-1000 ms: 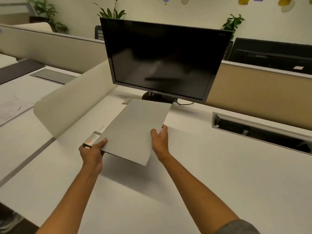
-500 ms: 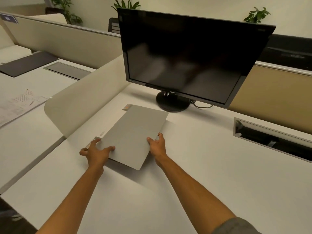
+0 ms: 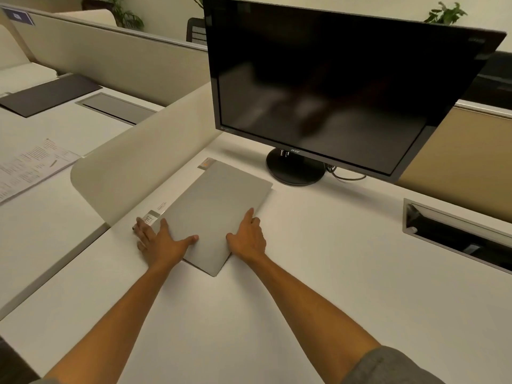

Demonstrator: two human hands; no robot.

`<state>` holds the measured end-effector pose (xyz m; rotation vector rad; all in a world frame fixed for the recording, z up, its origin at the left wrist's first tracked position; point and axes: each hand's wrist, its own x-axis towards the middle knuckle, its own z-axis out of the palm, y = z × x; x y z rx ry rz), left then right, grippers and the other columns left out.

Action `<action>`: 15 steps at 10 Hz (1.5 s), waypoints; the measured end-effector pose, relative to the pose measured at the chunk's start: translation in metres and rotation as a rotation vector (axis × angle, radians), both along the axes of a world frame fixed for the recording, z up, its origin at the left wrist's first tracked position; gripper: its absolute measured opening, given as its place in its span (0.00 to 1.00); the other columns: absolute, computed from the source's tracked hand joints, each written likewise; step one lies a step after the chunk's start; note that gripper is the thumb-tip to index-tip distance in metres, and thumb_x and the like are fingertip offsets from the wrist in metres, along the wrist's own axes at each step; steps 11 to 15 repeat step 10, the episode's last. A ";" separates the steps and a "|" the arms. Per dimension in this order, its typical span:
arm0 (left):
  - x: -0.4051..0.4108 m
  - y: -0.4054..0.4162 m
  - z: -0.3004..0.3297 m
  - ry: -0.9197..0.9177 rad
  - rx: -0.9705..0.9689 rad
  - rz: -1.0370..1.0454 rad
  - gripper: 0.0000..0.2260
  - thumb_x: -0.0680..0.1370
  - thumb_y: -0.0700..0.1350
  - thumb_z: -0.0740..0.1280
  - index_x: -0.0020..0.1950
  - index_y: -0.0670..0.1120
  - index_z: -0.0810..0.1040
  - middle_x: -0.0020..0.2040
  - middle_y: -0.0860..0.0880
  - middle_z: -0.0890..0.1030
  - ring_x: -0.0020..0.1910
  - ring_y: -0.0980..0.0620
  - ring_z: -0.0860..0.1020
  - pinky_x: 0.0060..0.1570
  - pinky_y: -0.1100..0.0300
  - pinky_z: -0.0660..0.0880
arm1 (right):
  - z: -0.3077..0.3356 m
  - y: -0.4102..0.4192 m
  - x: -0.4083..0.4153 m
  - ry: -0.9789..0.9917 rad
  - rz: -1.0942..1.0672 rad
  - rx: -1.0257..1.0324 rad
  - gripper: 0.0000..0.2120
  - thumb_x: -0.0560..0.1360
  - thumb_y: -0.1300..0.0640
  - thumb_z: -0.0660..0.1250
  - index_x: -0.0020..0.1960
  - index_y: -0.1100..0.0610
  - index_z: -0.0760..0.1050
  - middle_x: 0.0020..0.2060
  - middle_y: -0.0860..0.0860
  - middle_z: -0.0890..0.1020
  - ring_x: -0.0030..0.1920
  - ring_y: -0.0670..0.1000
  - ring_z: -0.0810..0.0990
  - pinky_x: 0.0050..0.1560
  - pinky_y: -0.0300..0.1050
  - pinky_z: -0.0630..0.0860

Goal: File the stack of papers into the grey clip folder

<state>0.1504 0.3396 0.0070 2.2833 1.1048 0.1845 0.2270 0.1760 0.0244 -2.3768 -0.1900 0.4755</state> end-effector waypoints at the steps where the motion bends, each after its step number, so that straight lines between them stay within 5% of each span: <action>1: 0.001 0.010 -0.009 0.088 0.142 -0.107 0.45 0.69 0.65 0.68 0.77 0.44 0.54 0.79 0.45 0.44 0.77 0.45 0.39 0.72 0.39 0.41 | -0.005 0.005 0.002 -0.146 0.058 -0.196 0.32 0.73 0.51 0.66 0.74 0.52 0.57 0.73 0.57 0.57 0.68 0.59 0.63 0.64 0.55 0.66; 2: 0.000 0.019 -0.016 0.127 0.178 -0.152 0.44 0.71 0.67 0.62 0.77 0.44 0.49 0.79 0.47 0.48 0.78 0.47 0.42 0.72 0.39 0.39 | -0.011 0.011 0.006 -0.237 0.158 -0.282 0.21 0.76 0.50 0.61 0.68 0.53 0.67 0.73 0.57 0.60 0.69 0.59 0.62 0.65 0.57 0.63; 4: 0.007 0.046 -0.018 0.181 0.211 -0.192 0.44 0.73 0.69 0.57 0.77 0.43 0.46 0.79 0.46 0.46 0.78 0.50 0.43 0.72 0.41 0.37 | -0.020 0.029 0.019 -0.273 0.285 -0.319 0.24 0.78 0.47 0.57 0.73 0.52 0.61 0.74 0.57 0.61 0.73 0.57 0.57 0.70 0.59 0.57; 8: 0.012 0.064 -0.021 0.209 0.214 -0.201 0.44 0.73 0.68 0.57 0.77 0.43 0.45 0.79 0.46 0.46 0.78 0.50 0.42 0.72 0.40 0.36 | -0.014 0.052 0.028 -0.215 0.324 -0.318 0.21 0.78 0.51 0.59 0.69 0.54 0.65 0.73 0.58 0.60 0.73 0.58 0.58 0.68 0.59 0.60; 10: 0.014 0.053 -0.012 0.075 0.271 -0.273 0.33 0.75 0.62 0.62 0.74 0.45 0.60 0.78 0.43 0.52 0.77 0.47 0.46 0.71 0.35 0.44 | -0.004 0.031 0.018 -0.289 0.313 -0.223 0.23 0.80 0.49 0.55 0.74 0.52 0.59 0.75 0.58 0.59 0.75 0.58 0.56 0.72 0.60 0.54; 15: 0.014 0.053 -0.012 0.075 0.271 -0.273 0.33 0.75 0.62 0.62 0.74 0.45 0.60 0.78 0.43 0.52 0.77 0.47 0.46 0.71 0.35 0.44 | -0.004 0.031 0.018 -0.289 0.313 -0.223 0.23 0.80 0.49 0.55 0.74 0.52 0.59 0.75 0.58 0.59 0.75 0.58 0.56 0.72 0.60 0.54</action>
